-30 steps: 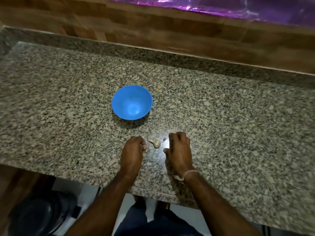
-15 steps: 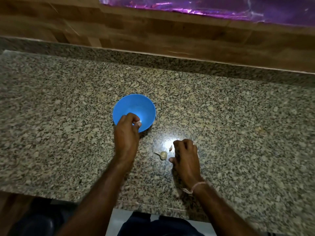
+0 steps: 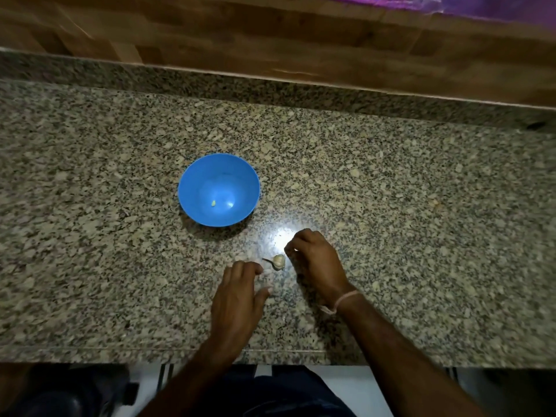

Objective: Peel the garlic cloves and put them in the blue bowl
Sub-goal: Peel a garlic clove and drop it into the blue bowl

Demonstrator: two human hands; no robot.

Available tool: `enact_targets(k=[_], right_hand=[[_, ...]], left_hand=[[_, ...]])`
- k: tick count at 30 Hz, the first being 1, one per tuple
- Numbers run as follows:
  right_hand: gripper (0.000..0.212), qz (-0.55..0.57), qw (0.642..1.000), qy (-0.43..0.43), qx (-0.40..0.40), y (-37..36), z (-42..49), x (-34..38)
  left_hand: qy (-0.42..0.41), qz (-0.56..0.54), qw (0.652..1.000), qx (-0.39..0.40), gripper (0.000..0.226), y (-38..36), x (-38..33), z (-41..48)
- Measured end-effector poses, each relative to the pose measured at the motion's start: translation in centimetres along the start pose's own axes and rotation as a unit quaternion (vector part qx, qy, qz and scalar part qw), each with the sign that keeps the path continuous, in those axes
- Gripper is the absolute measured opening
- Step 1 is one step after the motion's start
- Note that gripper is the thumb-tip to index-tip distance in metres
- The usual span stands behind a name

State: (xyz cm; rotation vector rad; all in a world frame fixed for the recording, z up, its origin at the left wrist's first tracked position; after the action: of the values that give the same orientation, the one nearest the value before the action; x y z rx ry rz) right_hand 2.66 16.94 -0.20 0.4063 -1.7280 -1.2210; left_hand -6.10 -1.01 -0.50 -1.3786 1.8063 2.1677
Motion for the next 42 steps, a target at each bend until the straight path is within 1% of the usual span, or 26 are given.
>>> enact_targets(k=[2,4,6,7,8,9,10,11,12,14,17,19,24,28,30,32,35,38,39,40,41,42], right_hand=[[0.005,-0.007,1.000,0.004,-0.011,0.2,-0.5,0.1],[0.008,-0.005,1.000,-0.013,-0.028,0.1,-1.0,0.1],[0.011,0.039,0.997,-0.054,-0.047,0.0,-2.0,-0.2],[0.013,0.087,0.991,-0.083,-0.057,0.1,-2.6,-0.4],[0.014,0.149,0.980,-0.114,-0.065,0.4,-3.5,-0.5],[0.015,0.217,0.964,-0.142,-0.066,0.6,-4.3,-0.6],[0.014,0.275,0.946,-0.162,-0.057,0.8,-5.2,-0.5],[0.012,0.317,0.932,-0.171,-0.042,0.9,-6.0,-0.3],[0.010,0.342,0.924,-0.169,-0.025,1.0,-6.6,0.0],[0.005,0.370,0.916,-0.157,0.003,1.2,-7.4,0.5],[0.004,0.384,0.911,-0.148,0.017,1.7,-7.6,0.2],[0.001,0.380,0.915,-0.135,0.030,1.9,-7.6,-0.4],[0.009,0.369,0.922,-0.101,0.052,2.1,-8.0,-0.5],[0.011,0.317,0.946,-0.033,0.050,2.3,-7.5,0.2],[0.012,0.301,0.952,-0.009,0.052,2.3,-7.1,0.2],[0.014,0.298,0.953,-0.003,0.050,2.5,-7.0,0.4],[0.014,0.317,0.947,-0.025,0.055,2.3,-6.9,0.5],[0.009,0.313,0.946,-0.056,0.061,2.1,-6.6,0.4],[0.010,0.306,0.947,-0.073,0.057,2.0,-6.5,0.2],[0.012,0.299,0.948,-0.092,0.052,1.9,-6.5,0.0],[0.014,0.284,0.951,-0.109,0.047,1.7,-6.5,-0.3],[0.017,0.265,0.955,-0.123,0.045,1.4,-6.4,-0.6]], left_hand=[[-0.012,0.022,1.000,0.004,0.037,-0.3,0.3,0.2],[-0.009,0.034,0.999,-0.001,0.042,-0.3,0.2,0.3],[0.004,0.043,0.999,-0.010,0.042,-0.3,0.1,0.3],[0.015,0.040,0.999,-0.013,0.040,-0.4,0.0,0.2],[0.026,0.019,0.999,-0.016,0.036,-0.5,-0.3,0.0],[0.043,-0.031,0.998,-0.017,0.030,-0.6,-0.7,-0.3],[0.065,-0.102,0.992,-0.017,0.021,-0.7,-1.3,-0.5],[0.095,-0.178,0.979,-0.012,0.013,-1.0,-2.0,-0.7],[0.125,-0.240,0.963,-0.002,0.007,-1.3,-2.5,-0.8],[0.154,-0.291,0.944,0.011,0.011,-1.9,-3.7,-1.0],[0.169,-0.327,0.930,0.009,0.014,-2.1,-5.0,-1.0],[0.181,-0.337,0.924,-0.001,0.018,-2.2,-5.6,-1.1],[0.244,-0.387,0.889,0.005,0.023,-3.0,-6.2,-1.4],[0.310,-0.416,0.855,-0.002,0.039,-3.7,-6.1,-1.7],[0.325,-0.428,0.843,0.004,0.038,-3.6,-6.1,-1.8],[0.330,-0.434,0.838,0.010,0.034,-3.4,-6.1,-1.6],[0.334,-0.427,0.840,0.011,0.032,-2.8,-6.0,-1.2],[0.311,-0.422,0.851,0.025,0.030,-2.4,-5.7,-1.0],[0.290,-0.403,0.868,0.024,0.028,-2.3,-5.5,-0.9],[0.254,-0.360,0.897,0.012,0.024,-2.1,-5.2,-0.8],[0.205,-0.279,0.938,-0.011,0.016,-1.8,-4.8,-0.9],[0.149,-0.183,0.971,-0.033,0.003,-1.5,-4.5,-0.9]])
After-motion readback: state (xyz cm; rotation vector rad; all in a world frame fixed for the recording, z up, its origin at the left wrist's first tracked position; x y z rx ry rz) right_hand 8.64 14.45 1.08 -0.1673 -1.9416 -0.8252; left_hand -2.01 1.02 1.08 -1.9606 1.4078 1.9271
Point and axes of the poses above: each hand's wrist, its own z-axis towards the middle knuckle, its own y-axis out of the back of the hand, x = y × z, the point moved 3 cm from there along z, towards the middle knuckle, and after that the axes turned 4 degrees about -y, right-handed, at the moved point
